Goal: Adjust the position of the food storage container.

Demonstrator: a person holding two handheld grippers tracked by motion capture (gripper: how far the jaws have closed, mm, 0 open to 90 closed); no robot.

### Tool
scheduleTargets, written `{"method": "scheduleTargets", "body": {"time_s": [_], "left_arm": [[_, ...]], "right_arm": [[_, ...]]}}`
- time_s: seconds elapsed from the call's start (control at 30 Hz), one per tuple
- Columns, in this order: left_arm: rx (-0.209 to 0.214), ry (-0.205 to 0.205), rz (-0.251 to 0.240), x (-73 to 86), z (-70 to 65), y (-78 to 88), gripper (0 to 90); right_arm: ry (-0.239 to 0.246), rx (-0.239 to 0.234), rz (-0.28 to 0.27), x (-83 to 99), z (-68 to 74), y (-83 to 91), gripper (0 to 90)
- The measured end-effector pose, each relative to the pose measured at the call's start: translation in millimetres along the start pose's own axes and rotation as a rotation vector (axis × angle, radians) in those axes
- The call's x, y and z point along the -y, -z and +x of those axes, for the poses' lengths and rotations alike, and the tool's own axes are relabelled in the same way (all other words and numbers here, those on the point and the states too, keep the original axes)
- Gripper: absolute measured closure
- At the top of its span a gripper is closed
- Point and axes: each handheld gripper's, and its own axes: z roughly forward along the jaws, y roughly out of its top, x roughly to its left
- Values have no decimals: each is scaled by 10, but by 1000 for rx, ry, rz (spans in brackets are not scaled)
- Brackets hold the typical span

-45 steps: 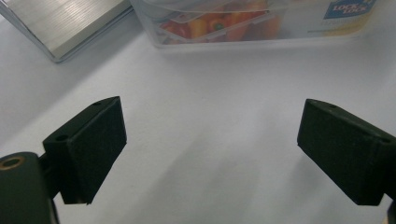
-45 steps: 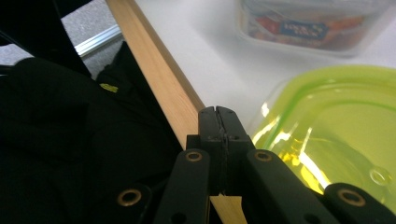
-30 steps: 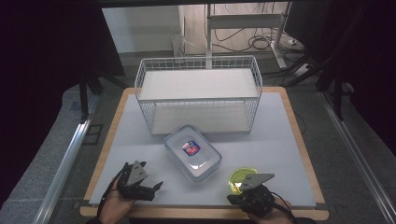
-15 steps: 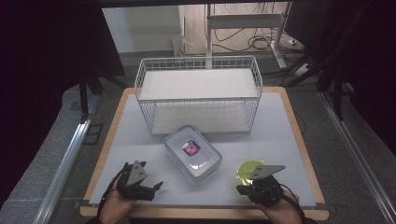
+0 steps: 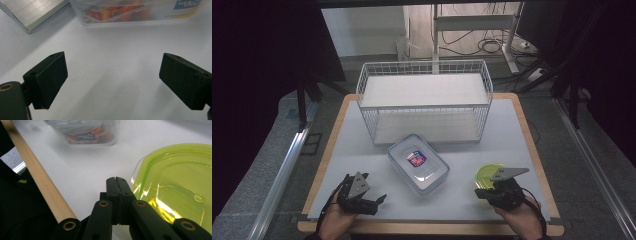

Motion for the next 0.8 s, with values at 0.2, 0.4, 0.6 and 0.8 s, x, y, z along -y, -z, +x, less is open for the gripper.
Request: {"method": "scheduleTargets", "body": {"time_s": [0.2, 0.4, 0.6, 0.8], "left_arm": [[0, 4, 3, -2, 3, 1, 81], [0, 3, 3, -6, -3, 1, 80], [3, 15, 8, -9, -2, -8, 80], [-27, 51, 50, -67, 57, -1, 75]], "right_arm": [[-20, 18, -10, 0, -134, 30, 900], [-41, 48, -23, 5, -281, 69, 900], [-88, 83, -44, 23, -473, 127, 900], [-33, 97, -59, -22, -334, 124, 900]]}}
